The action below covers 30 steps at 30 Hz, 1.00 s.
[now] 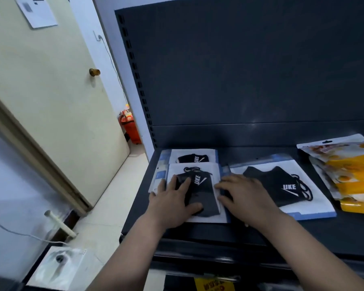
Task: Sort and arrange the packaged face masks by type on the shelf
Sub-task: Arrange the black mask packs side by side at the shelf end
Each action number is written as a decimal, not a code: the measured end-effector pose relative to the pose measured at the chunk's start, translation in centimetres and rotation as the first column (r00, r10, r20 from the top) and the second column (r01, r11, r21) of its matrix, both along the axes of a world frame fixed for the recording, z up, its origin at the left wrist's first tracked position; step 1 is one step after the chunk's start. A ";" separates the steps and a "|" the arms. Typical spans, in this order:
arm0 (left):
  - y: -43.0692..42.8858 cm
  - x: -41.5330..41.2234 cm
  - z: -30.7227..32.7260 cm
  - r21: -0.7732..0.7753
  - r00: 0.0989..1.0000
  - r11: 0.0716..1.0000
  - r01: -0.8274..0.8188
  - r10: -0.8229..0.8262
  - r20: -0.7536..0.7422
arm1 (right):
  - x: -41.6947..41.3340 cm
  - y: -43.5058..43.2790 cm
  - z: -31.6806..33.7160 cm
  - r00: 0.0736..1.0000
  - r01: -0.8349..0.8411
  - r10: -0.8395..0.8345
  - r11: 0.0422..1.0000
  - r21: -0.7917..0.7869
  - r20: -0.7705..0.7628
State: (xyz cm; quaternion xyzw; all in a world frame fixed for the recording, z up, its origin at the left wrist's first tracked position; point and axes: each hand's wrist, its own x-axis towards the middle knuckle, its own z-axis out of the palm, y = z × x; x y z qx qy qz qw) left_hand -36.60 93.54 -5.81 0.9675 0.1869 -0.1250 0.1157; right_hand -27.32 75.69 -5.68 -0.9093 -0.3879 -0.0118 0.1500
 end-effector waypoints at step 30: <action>-3.0 5.5 1.6 -0.145 0.903 0.973 0.180 -0.105 0.416 | -0.3 -3.9 -1.3 0.945 0.326 -0.325 0.945 0.014 -0.045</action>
